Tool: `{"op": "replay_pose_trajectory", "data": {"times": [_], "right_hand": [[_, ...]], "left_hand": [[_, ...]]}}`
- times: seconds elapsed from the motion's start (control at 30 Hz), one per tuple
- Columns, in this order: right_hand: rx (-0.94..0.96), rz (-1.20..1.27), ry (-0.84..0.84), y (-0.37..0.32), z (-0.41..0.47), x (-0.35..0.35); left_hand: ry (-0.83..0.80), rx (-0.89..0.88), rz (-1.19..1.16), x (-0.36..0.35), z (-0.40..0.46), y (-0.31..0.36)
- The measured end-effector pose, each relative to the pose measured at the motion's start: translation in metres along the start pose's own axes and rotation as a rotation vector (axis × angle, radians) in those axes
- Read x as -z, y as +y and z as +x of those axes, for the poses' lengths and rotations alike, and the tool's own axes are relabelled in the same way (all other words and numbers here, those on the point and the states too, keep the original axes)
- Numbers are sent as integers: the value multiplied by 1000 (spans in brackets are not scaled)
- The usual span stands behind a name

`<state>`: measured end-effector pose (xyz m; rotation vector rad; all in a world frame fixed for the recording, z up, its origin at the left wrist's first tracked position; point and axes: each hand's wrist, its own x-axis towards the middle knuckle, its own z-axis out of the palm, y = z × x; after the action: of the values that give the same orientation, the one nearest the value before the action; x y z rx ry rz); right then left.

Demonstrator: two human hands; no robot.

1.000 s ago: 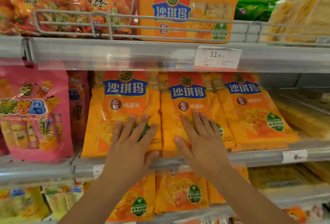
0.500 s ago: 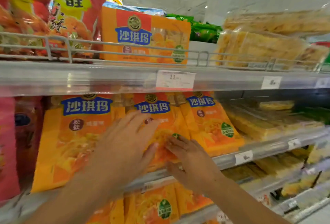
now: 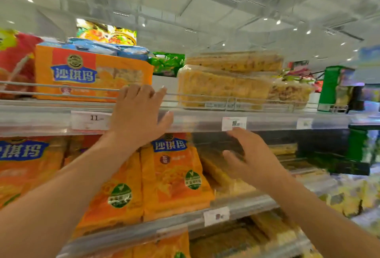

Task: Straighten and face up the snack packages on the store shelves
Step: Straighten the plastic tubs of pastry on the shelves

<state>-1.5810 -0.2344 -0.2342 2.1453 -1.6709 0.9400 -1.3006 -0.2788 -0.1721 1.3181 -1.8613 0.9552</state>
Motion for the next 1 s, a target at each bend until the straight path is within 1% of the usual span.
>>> {"op": "replay_pose_trajectory", "data": {"times": [0.1, 0.23, 0.3, 0.37, 0.43, 0.53, 0.63, 0.77, 0.9, 1.0], "right_hand": [[2, 19, 50, 34, 25, 17], [17, -37, 159, 65, 50, 24], [41, -101, 167, 75, 58, 20], [64, -137, 136, 85, 64, 14], [87, -161, 120, 95, 68, 9], [124, -211, 151, 104, 70, 7], [143, -225, 186, 108, 72, 9], [208, -227, 194, 116, 73, 12], [296, -200, 184, 133, 74, 17], [406, -179, 166, 146, 78, 23]], "left_hand": [[9, 79, 42, -1, 4, 10], [30, 127, 111, -5, 8, 17], [40, 140, 126, -9, 8, 18], [61, 156, 123, -11, 9, 26], [97, 120, 89, -14, 13, 45], [150, -69, 38, -23, 28, 87], [188, -179, -19, -32, 53, 126], [168, -202, -30, -43, 70, 161], [133, -155, 10, -61, 75, 184], [177, -126, 51, -73, 77, 190]]}}
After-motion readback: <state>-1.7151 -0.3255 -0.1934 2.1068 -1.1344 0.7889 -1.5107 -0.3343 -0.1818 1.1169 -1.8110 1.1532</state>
